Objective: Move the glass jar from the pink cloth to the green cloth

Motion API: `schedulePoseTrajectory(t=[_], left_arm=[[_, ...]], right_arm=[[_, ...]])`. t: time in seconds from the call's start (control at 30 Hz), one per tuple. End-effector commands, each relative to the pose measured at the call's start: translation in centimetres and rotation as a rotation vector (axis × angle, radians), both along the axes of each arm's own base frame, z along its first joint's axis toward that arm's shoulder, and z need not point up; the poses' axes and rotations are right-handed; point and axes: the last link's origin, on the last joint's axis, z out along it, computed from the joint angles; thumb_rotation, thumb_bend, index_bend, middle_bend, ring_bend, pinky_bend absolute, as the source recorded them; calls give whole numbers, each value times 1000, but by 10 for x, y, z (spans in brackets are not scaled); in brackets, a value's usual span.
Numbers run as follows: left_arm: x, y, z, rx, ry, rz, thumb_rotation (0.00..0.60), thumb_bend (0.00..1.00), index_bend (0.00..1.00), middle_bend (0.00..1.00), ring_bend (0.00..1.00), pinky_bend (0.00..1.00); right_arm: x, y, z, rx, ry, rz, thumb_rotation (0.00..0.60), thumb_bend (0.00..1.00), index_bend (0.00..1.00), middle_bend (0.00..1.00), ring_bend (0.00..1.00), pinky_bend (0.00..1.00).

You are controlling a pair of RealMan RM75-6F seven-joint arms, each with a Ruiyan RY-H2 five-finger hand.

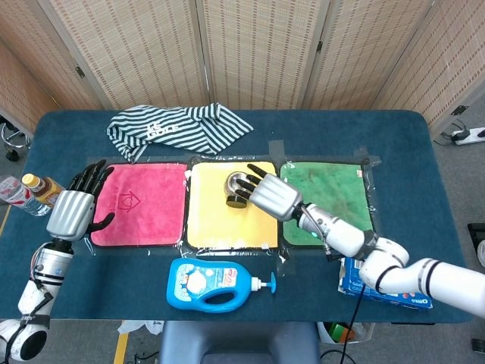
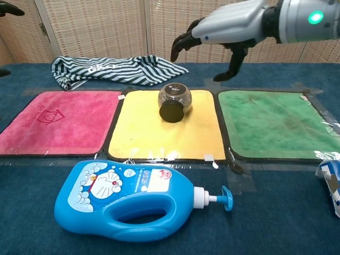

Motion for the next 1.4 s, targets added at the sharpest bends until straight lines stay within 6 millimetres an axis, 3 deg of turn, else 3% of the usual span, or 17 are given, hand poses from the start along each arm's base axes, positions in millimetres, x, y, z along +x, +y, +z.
schedulePoseTrajectory(t=[0.03,0.37,0.8,1.4], left_arm=[[-4,-2,2,1,-5,12,600,300,0,0,0,181],[-22,-11,4,-6,-13,65,600,300,0,0,0,180],[-38,-14,2,-23,-37,118,600,303,0,0,0,178],[-49,-17,1,-31,-48,152,600,305,0,0,0,173]], right_arm=[[11,-17,-23,10,43,-6,600,434,181,141,175,0],[19,-40,-64,40,89,-62,600,532,195,150,184,0],[41,-51,-96,90,78,-122,600,683,255,201,219,0],[39,-66,-113,77,91,-182,600,694,298,232,238,0]])
